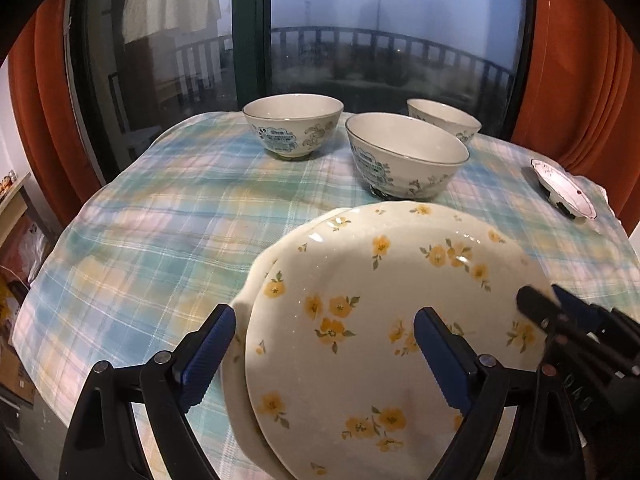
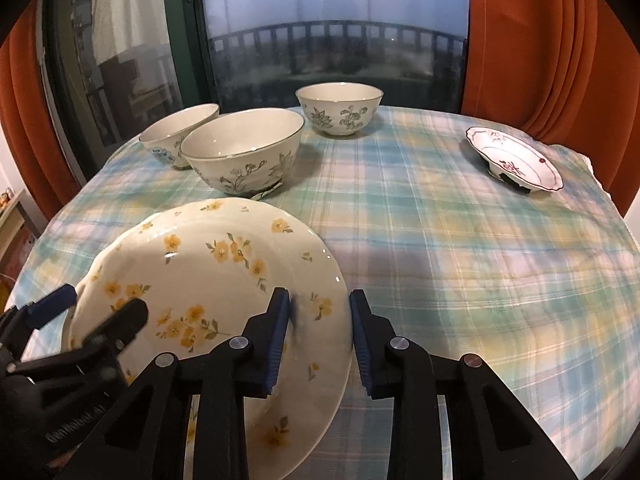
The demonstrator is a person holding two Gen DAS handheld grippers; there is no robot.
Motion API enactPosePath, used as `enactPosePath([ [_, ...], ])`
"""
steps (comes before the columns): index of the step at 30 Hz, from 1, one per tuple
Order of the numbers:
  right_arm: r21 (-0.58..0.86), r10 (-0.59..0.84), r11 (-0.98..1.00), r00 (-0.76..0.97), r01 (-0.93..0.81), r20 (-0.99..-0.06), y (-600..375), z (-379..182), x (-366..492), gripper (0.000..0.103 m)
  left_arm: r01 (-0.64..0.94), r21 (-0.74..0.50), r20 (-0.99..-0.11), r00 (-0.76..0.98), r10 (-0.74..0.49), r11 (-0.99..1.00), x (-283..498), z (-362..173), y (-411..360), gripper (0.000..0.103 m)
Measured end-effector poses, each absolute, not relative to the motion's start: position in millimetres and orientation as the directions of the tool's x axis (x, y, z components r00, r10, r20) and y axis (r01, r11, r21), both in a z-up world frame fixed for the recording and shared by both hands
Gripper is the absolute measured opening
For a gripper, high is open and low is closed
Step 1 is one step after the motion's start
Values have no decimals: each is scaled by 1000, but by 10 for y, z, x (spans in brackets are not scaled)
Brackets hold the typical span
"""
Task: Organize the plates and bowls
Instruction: 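Open the right tool and withdraw it from the stacked plates, then move the right tool toward the small red-patterned plate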
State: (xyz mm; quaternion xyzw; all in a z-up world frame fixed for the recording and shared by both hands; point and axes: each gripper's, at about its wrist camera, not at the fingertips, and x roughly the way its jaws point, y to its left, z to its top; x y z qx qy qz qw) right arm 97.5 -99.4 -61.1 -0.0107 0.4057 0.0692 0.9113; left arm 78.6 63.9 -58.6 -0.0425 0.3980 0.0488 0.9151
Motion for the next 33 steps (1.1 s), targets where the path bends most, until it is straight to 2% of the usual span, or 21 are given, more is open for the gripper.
enactPosePath([
  [6,21,102,991,654,-130,-750,-888,-658,971,36,-110,-22,-735,675,58,994,754,-587,650,92],
  [12,71,145,988,654,-139,-743,-958,-609,934,37,-108,-12,-714,697,67,994,616,-475,598,92],
  [13,70,147,987,668,-142,-730,-974,-574,892,39,-104,-18,-711,701,60,994,599,-453,586,92],
  [14,67,145,988,676,-140,-723,-979,-549,860,47,-105,-15,-703,709,65,994,564,-417,552,92],
  [20,58,107,994,754,-91,-649,-1172,-295,656,75,-104,-6,-655,752,75,995,420,-215,433,93],
  [25,65,94,996,792,-68,-603,-1380,-97,554,79,-86,-10,-626,777,61,996,392,-48,274,94],
  [33,49,64,998,837,-45,-544,-1669,121,555,79,-56,-7,-591,806,41,998,551,165,-11,94],
])
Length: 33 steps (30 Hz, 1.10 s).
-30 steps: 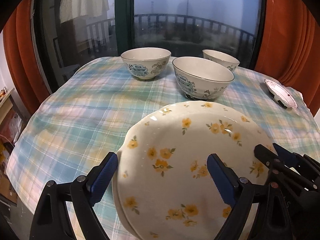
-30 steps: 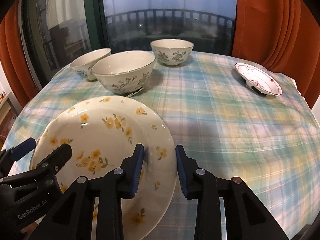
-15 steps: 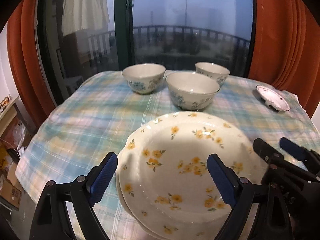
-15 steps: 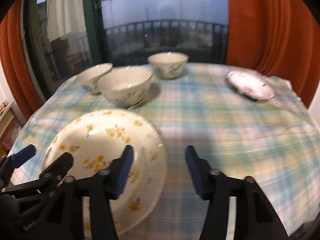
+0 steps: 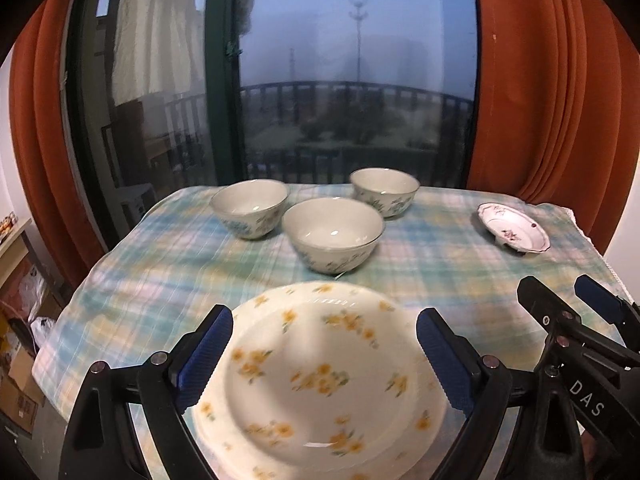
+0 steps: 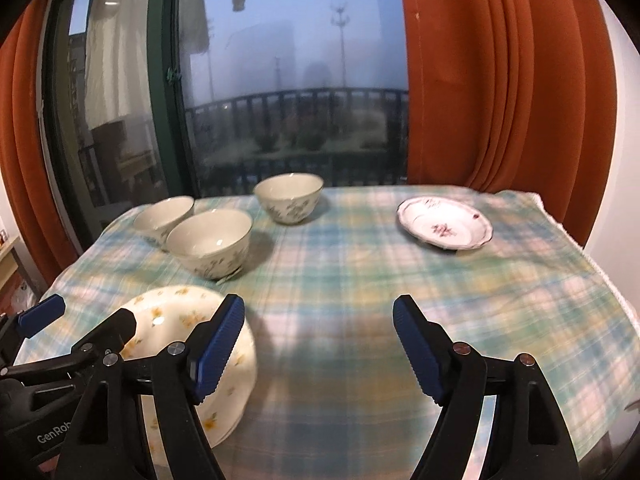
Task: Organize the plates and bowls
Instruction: 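Move the right tool toward the small red-patterned plate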
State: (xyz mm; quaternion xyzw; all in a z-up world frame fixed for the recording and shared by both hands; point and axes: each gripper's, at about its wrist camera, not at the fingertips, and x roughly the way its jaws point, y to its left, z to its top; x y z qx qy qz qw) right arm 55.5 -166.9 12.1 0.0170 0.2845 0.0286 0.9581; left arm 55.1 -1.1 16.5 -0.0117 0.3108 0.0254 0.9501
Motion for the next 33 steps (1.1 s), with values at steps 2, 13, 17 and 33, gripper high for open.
enactPosePath([
  [2,69,67,997,839,-35,-539,-1782,148,607,79,-44,-11,-584,811,30,999,650,223,-116,94],
  [13,120,39,992,848,30,-529,-2480,412,1126,79,43,-4,-524,851,-39,999,1228,557,-814,94],
  [17,90,9,995,851,45,-526,-2732,452,1343,79,39,11,-517,855,-28,999,1448,521,-1075,94],
  [33,-3,-112,990,786,139,-608,-3753,82,2434,80,180,138,-602,796,-61,974,2740,134,-2251,93],
])
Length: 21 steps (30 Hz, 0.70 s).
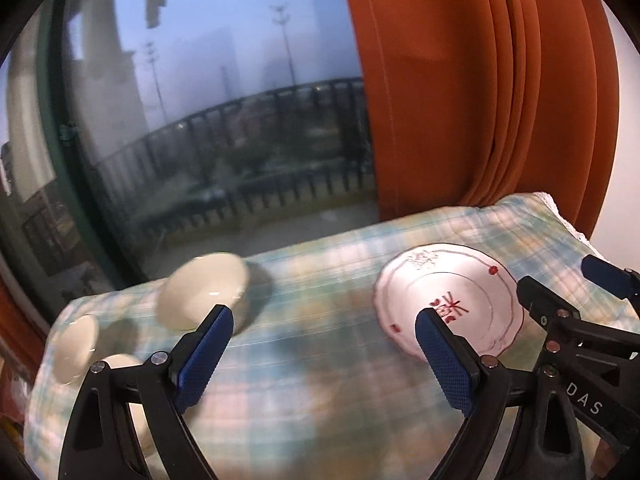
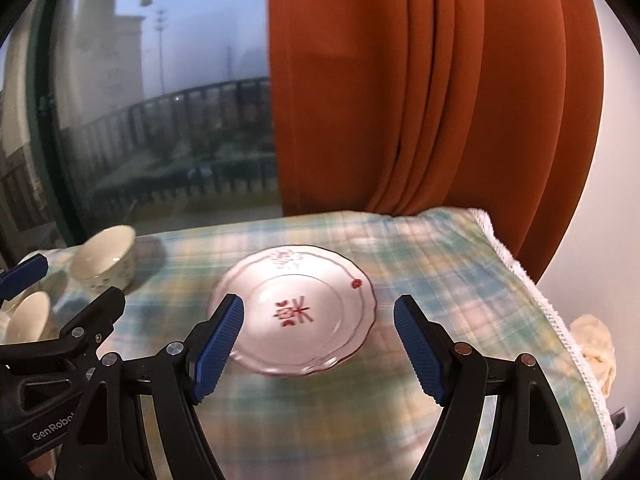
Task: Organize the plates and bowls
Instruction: 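Move the right tool toward the small red-patterned plate, then grasp the rim of the small red-patterned plate with the right tool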
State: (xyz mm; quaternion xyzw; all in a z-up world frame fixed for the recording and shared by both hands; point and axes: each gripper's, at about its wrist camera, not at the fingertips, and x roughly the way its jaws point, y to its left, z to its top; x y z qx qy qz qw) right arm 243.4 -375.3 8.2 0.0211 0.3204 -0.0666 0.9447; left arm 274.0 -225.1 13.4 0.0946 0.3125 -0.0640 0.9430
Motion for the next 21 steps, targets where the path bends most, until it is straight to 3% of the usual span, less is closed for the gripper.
enactPosePath([
  [11,48,-66,990,727,135,-684,-4193,-370,3110,80,189,158,-648,760,-42,969,3333,-221,-2654,90],
  [21,51,-49,989,636,139,-770,-4383,-755,3467,80,244,190,-734,678,-28,951,3624,-618,-2780,82],
])
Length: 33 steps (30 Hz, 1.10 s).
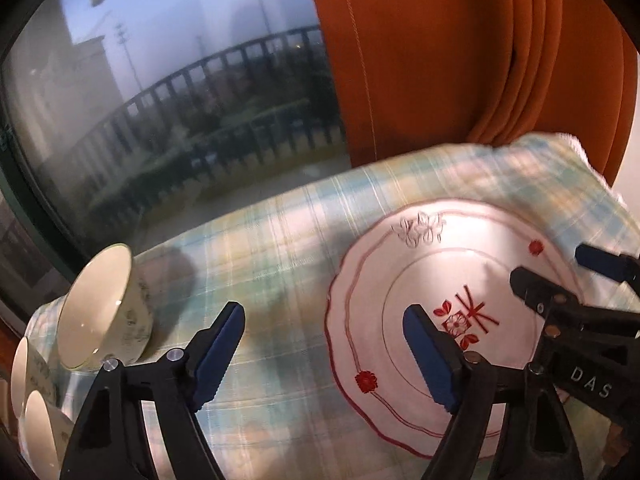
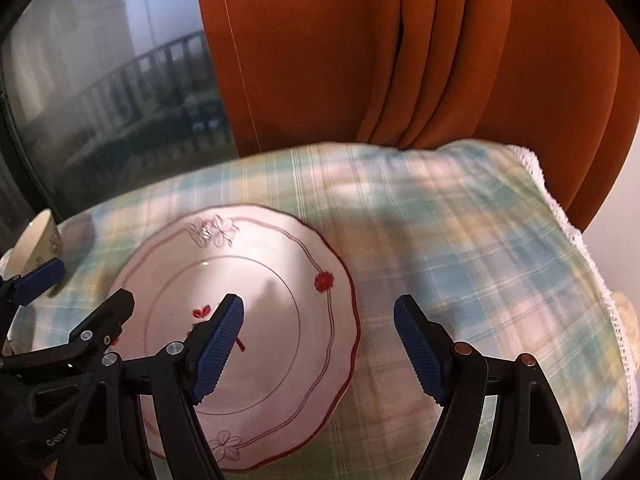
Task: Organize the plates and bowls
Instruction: 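Grasp the rim of the small red-patterned plate with the right tool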
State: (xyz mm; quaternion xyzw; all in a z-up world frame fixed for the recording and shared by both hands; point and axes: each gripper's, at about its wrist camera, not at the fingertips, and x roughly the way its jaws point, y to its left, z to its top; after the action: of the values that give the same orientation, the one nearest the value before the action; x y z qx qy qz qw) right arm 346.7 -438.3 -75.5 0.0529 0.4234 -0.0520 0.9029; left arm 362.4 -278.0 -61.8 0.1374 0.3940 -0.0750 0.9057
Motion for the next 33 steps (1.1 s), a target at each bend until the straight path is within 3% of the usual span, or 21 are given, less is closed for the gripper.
enactPosePath([
  [7,82,-26,986,624,142,-781,-4444,-883,3519,78,262,191,-757,653,-28,946,3686,-777,-2873,67],
  [13,32,-35,995,621,96,-783,-4336,-905,3560,53,301,177,-768,638,-60,937,3666,-795,-2972,57],
  [17,12,-57,994,616,107,-786,-4329,-920,3563,47,292,169,-773,632,-57,941,3680,-787,-2973,57],
  [33,-13,-61,996,601,84,-797,-3923,-809,3116,46,272,155,-810,586,-36,950,3252,-744,-2553,53],
])
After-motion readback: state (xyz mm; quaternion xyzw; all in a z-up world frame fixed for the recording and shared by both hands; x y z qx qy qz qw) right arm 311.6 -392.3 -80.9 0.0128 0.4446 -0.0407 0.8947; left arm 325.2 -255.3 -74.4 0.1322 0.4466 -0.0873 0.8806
